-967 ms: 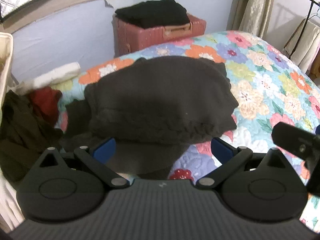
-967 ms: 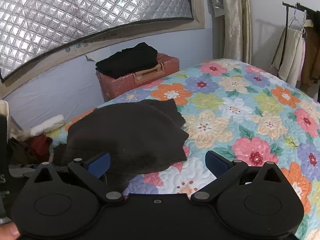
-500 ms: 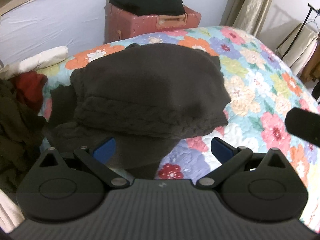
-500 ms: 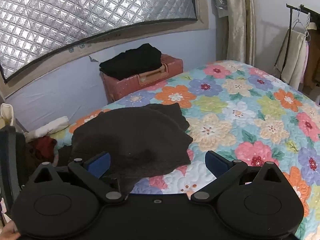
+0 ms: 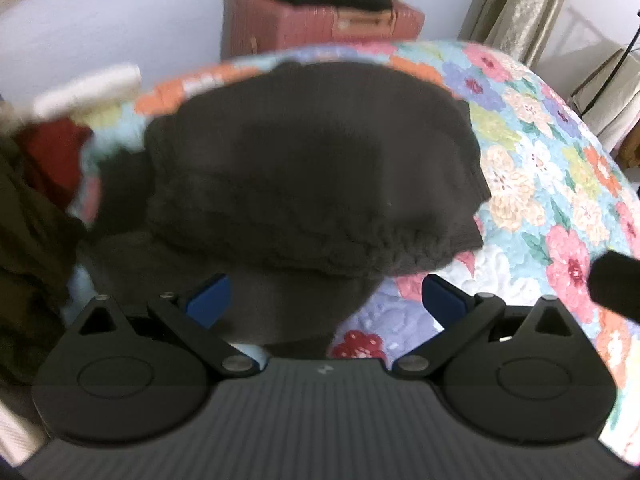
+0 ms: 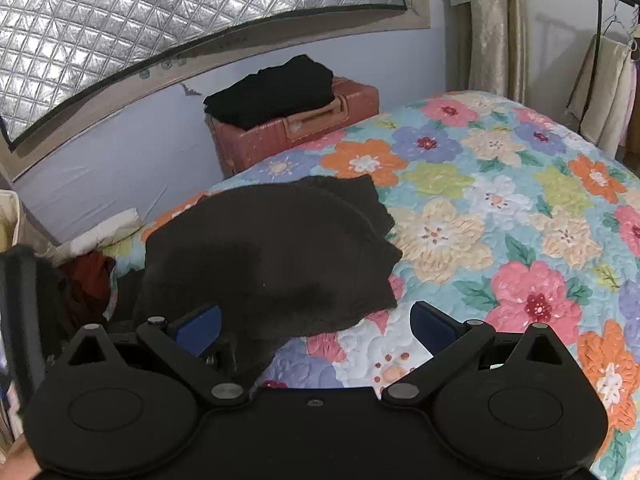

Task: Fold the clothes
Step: 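Move both grippers toward the dark brown sweater on the quilt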

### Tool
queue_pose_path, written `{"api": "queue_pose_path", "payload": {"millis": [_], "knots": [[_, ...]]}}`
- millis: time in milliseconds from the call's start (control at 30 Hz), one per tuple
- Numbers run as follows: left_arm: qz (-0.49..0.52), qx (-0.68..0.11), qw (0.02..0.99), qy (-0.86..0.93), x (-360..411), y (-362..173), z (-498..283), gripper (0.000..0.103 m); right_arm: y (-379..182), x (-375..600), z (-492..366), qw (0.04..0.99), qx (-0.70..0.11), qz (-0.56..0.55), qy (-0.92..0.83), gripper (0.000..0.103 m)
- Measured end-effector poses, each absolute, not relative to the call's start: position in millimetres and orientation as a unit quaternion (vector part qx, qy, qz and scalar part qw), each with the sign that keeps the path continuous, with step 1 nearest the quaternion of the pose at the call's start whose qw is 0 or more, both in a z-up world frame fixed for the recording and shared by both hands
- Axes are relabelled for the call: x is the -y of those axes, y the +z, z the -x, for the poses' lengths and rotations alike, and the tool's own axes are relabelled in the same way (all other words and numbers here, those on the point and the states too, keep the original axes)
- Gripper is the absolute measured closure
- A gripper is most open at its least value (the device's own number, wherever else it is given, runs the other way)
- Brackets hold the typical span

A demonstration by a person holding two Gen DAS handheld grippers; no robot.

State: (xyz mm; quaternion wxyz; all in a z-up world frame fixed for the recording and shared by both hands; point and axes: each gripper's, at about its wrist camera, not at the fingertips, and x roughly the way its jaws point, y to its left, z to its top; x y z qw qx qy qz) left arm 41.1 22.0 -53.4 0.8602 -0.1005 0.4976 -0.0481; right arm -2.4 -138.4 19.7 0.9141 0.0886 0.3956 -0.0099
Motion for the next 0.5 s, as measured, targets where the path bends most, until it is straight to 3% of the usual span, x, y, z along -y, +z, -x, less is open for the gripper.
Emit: {"api": "queue_pose_path", "payload": {"millis": [500], "knots": [[0.165, -0.51, 0.843, -0.026, -53, -75, -55, 0.0, 7, 142, -4, 0.917, -0.376, -0.126, 0.044, 0.0]]}}
